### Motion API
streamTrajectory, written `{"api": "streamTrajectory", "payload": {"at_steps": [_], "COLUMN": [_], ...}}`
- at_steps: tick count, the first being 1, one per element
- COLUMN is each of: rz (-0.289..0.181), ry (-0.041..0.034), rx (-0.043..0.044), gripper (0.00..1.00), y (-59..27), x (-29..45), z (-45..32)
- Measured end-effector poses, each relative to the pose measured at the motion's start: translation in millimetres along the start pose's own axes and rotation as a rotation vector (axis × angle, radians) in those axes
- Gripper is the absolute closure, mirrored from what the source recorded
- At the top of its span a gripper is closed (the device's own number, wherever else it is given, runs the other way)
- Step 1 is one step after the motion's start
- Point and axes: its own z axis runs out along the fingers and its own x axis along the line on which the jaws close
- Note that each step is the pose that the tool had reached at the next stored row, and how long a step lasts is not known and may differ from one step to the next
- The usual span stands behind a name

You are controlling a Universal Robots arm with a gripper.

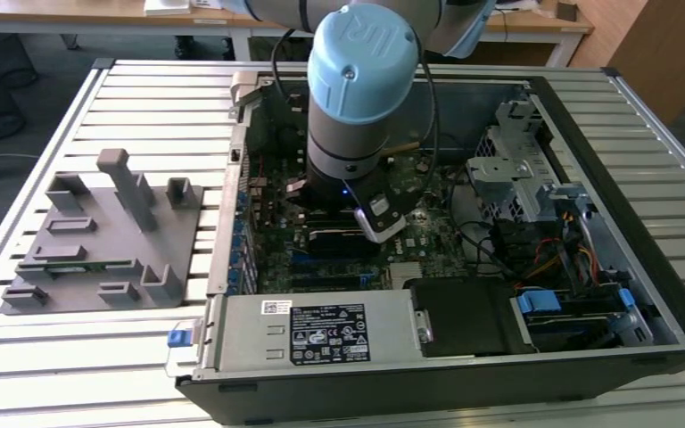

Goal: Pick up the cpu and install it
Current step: 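Install the second cpu locking lever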

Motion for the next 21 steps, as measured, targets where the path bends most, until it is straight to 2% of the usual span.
{"api": "streamTrajectory", "payload": {"at_steps": [16, 21], "rz": [0.000, 0.000], "ry": [-0.0004, -0.0004], "rx": [-0.0065, -0.0067], "gripper": [0.89, 0.89], "y": [2.4, 6.7], "x": [1.4, 3.8], "z": [3.5, 5.0]}}
